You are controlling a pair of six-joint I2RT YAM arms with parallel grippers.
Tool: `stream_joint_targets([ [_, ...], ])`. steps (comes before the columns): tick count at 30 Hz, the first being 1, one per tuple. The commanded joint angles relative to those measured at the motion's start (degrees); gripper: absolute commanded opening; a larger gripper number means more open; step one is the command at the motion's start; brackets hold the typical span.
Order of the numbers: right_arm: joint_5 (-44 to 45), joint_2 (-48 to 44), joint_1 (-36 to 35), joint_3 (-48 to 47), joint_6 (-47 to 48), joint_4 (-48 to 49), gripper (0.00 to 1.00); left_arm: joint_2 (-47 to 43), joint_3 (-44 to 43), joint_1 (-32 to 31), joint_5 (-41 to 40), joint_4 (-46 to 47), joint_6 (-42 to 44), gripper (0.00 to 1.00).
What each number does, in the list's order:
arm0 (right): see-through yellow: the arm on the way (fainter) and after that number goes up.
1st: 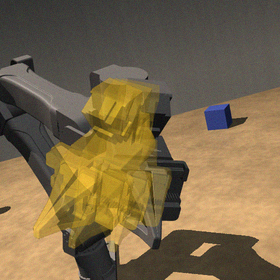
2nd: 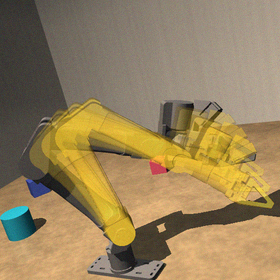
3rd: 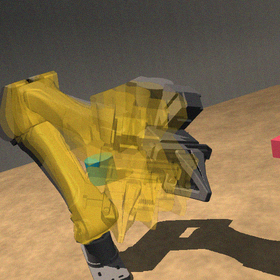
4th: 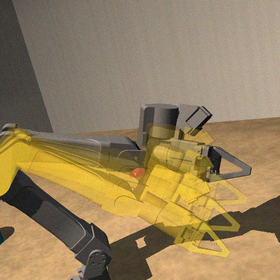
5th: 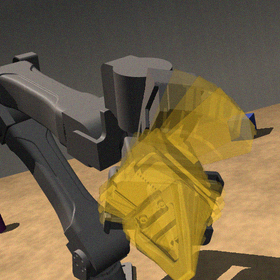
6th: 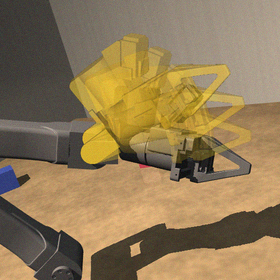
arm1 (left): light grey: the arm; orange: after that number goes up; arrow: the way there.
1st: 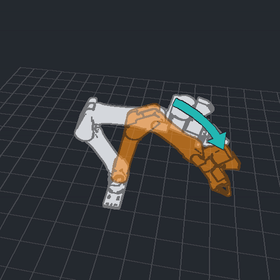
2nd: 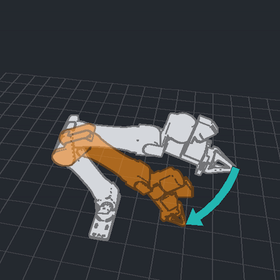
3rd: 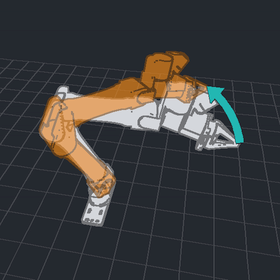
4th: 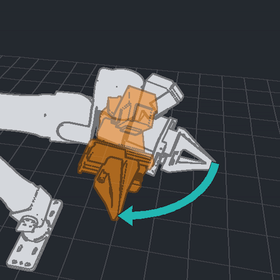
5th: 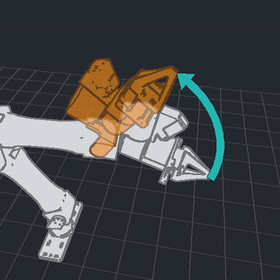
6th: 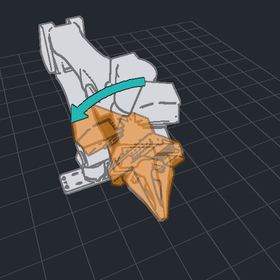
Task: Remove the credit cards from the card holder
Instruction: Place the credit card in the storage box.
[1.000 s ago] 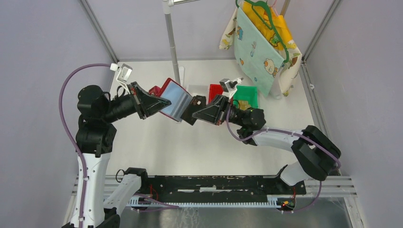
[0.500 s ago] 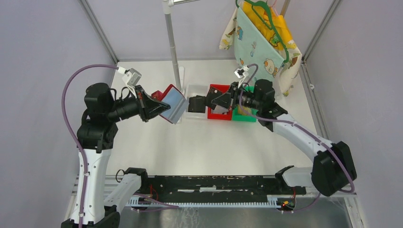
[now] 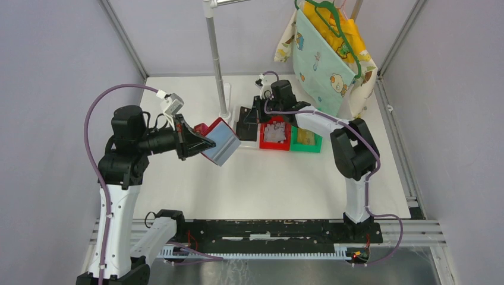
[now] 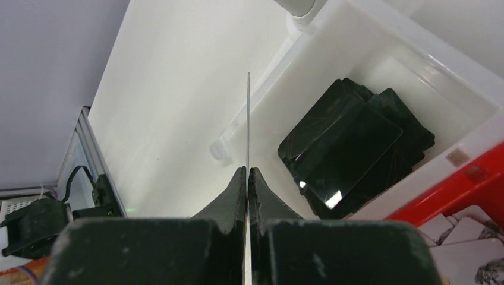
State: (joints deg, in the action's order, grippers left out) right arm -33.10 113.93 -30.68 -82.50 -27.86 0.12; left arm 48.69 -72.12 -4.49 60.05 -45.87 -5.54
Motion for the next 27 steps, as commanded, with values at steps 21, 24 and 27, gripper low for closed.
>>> stream_joint_targets([
  [21, 8.0, -1.9, -2.1, -6.1, 7.8, -4.5, 0.45, 3.8, -1.8, 0.2, 5.2, -0.1, 4.9, 0.03],
  [24, 10.1, -8.8, -2.2, -2.8, 8.1, -3.8, 0.58, 4.8, -2.4, 0.1, 5.4, -1.0, 5.2, 0.03],
  [27, 8.6, -17.1, -2.3, 2.1, 8.5, -0.8, 0.83, 6.1, -2.8, 0.2, 6.6, -2.7, 5.2, 0.03],
])
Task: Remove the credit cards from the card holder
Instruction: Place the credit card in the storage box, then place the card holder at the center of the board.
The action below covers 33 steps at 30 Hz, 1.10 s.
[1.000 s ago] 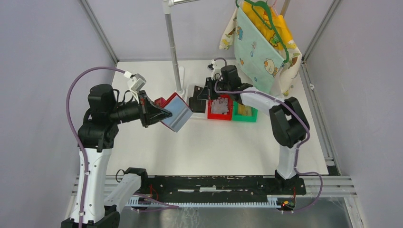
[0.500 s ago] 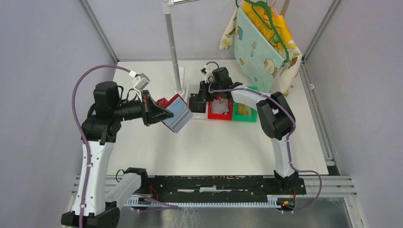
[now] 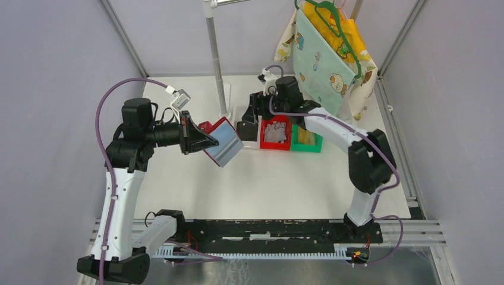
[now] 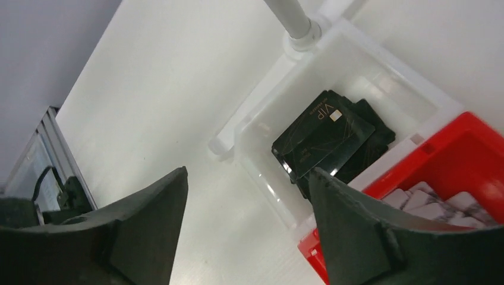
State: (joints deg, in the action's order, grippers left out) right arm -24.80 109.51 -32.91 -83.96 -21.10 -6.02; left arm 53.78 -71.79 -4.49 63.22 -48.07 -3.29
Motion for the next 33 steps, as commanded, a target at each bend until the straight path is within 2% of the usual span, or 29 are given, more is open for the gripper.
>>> stream_joint_targets([
  [1, -1.6, -15.1, -0.1, 5.2, 2.0, 7.3, 0.97, 1.4, -3.0, 0.2, 4.1, -1.2, 2.9, 0.04],
  [3, -5.2, -20.6, -0.1, 9.4, 1.6, 11.6, 0.98, 2.2, -2.5, 0.2, 6.2, -2.2, 2.9, 0.04],
  [9, -17.9, -33.6, -0.9, 24.8, -4.8, 28.0, 0.98, 5.6, 0.1, 0.0, 8.0, -5.9, 11.1, 0.06],
  [12, -19.5, -37.9, -2.7, 32.1, -6.6, 34.2, 0.98, 8.8, 0.3, -2.0, 7.0, -8.6, 14.9, 0.06],
  [15, -21.4, -38.8, -4.3, 35.4, -7.8, 37.9, 0.98, 12.4, -1.2, -4.5, 5.6, -13.5, 20.4, 0.06],
  [19, -23.1, -37.8, -4.6, 37.4, -8.5, 38.6, 0.98, 15.6, 1.6, -7.7, 4.6, -16.0, 24.9, 0.07],
  [23, -19.5, -40.2, -4.6, 39.5, -3.3, 33.4, 0.98, 18.2, 4.5, -12.2, -2.5, -15.9, 31.1, 0.06],
  [25, -16.3, -41.0, -4.5, 39.9, 0.1, 29.3, 0.98, 19.6, 6.6, -13.5, -6.9, -12.6, 33.1, 0.05],
  [27, -14.9, -41.4, -4.1, 41.2, 0.6, 28.7, 0.98, 22.3, 7.7, -13.9, -10.8, -8.7, 33.5, 0.05],
  [33, -10.8, -42.9, -2.3, 42.9, 1.1, 27.0, 0.98, 29.9, 6.7, -14.2, -17.4, -4.4, 41.5, 0.05],
])
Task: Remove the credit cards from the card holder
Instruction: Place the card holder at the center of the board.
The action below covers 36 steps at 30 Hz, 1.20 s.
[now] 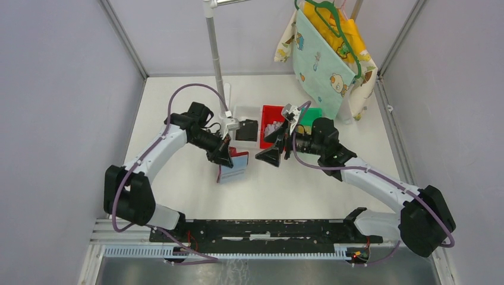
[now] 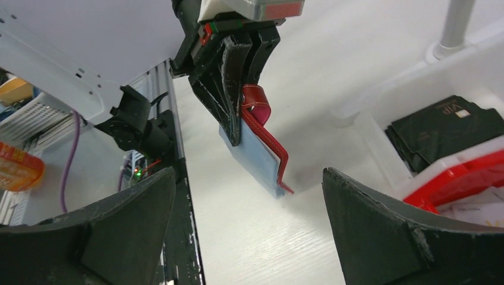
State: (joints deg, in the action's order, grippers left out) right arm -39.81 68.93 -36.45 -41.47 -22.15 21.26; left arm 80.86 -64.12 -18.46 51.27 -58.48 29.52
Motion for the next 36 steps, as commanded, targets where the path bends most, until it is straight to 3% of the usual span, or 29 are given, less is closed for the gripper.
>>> stream_joint_targets([
  [1, 4.9, -2.7, 1.6, 0.6, 2.2, -0.3, 0.98, 3.6, -0.6, -0.4, -6.5, 6.9, 10.1, 0.05],
  [7, 7.6, -4.1, 3.1, -0.1, 4.3, -5.1, 0.98, 5.5, 3.7, -2.0, -14.3, 15.4, 16.5, 0.11],
  [20, 8.3, -3.1, 4.6, 1.2, 2.3, -2.6, 0.98, -0.5, 15.1, -4.1, -31.8, 35.2, 12.5, 0.15],
  [27, 8.9, -2.3, 4.6, 0.0, 2.5, -3.8, 0.98, -1.4, 15.3, -4.4, -26.8, 29.6, 13.4, 0.48],
  [29, 9.0, -2.3, 4.6, 0.2, 2.7, -4.0, 0.98, -2.9, 16.4, -4.5, -24.9, 27.9, 14.6, 0.52],
  [36, 8.8, -1.7, 5.0, -0.1, 2.9, -5.1, 0.98, -4.5, 14.6, -6.4, -14.2, 10.2, 22.7, 0.77],
])
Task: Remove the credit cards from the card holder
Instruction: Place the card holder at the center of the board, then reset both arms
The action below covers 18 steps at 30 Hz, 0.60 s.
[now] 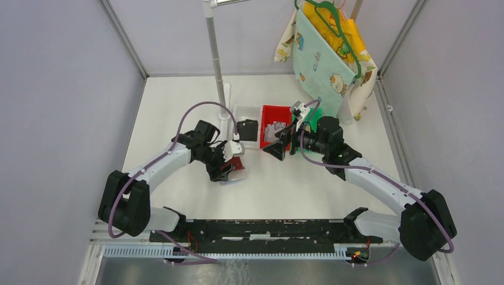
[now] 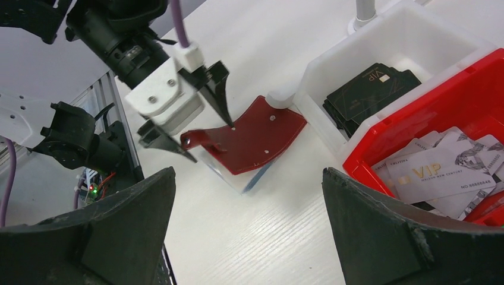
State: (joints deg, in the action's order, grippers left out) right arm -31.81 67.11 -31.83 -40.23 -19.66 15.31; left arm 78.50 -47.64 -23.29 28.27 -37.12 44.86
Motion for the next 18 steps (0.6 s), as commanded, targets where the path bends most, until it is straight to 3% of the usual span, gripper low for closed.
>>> stream_joint_targets([
  [1, 1.1, 0.0, 0.6, -1.5, 0.6, 0.4, 0.98, -2.2, -2.2, -1.9, 10.1, -13.6, 8.9, 0.79],
  [8, 6.5, -3.2, 3.1, 0.4, 2.4, -2.3, 0.98, 2.7, -9.8, 0.7, 12.4, -21.3, 9.4, 0.79],
  [12, 22.4, -6.8, 5.8, 2.6, 6.1, -6.9, 0.98, 4.3, -16.8, 11.5, 14.1, -20.0, 5.5, 0.81],
  [16, 43.8, -12.4, 9.0, 8.9, 6.9, -6.7, 0.98, 6.5, -21.1, 23.8, 13.7, -12.8, -3.9, 0.99],
  [18, 53.8, -15.7, 10.3, 14.1, 7.0, -3.3, 0.98, 6.1, -19.9, 29.0, 13.4, -8.0, -7.5, 1.00],
])
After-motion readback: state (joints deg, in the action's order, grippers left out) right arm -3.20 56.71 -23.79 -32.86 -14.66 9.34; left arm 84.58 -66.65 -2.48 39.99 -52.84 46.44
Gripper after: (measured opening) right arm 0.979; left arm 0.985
